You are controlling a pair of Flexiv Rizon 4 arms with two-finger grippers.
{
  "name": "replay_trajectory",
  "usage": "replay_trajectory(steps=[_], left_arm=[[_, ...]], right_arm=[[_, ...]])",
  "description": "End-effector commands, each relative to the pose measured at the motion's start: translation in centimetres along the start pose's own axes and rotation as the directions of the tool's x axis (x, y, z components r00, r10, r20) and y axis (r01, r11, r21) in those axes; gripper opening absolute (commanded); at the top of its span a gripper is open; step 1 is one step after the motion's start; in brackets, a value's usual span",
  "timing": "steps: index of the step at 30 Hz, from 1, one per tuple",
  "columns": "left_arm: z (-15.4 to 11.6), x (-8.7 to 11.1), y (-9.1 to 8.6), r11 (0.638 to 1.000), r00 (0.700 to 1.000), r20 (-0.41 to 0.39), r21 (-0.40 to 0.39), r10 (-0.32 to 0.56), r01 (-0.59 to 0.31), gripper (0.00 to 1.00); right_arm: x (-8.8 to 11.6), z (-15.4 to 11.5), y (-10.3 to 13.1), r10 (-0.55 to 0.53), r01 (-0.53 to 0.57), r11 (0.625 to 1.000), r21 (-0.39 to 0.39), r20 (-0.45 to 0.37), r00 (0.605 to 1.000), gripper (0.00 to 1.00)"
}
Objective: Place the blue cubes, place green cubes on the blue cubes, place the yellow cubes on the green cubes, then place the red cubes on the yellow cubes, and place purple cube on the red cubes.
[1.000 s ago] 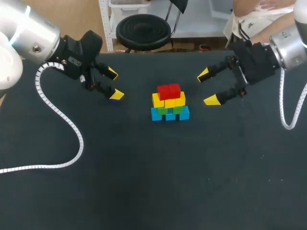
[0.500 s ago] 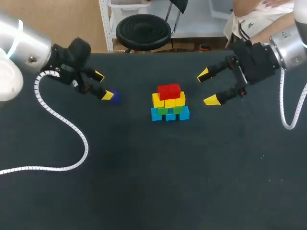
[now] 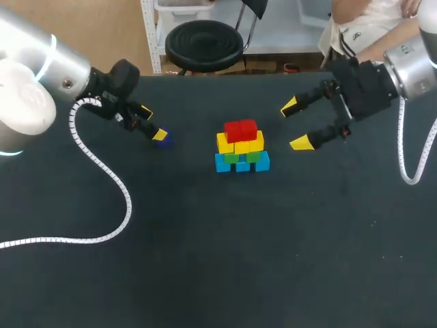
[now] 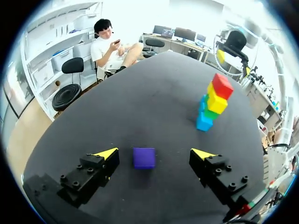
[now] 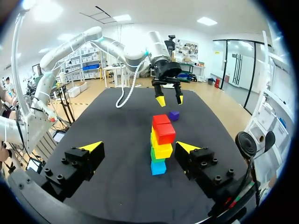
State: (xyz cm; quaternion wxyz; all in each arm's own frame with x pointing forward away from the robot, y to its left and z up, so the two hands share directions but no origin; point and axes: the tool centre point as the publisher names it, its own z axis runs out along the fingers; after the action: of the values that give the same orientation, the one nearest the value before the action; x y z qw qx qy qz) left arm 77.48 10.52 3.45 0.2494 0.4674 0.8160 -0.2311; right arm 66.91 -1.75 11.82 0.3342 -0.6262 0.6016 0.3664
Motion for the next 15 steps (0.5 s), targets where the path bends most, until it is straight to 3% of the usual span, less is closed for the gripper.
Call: replay_trajectory(steps=[1, 15], left_arm=[[0.7, 0.1, 0.9, 1.0, 0.999, -0.036, -0.015, 0.004, -0.005, 1.0], [1.0, 3.0, 0.9, 0.997, 0.997, -0.046, -0.058, -0.054, 0.051, 1.0]], right_arm=[[0.0, 0.0, 0.0, -0.001, 0.001, 1.0, 0.001, 0.001, 1.0, 1.0], [0.0, 0.0, 0.0, -0.001, 0.001, 1.0, 0.001, 0.001, 1.0, 1.0]])
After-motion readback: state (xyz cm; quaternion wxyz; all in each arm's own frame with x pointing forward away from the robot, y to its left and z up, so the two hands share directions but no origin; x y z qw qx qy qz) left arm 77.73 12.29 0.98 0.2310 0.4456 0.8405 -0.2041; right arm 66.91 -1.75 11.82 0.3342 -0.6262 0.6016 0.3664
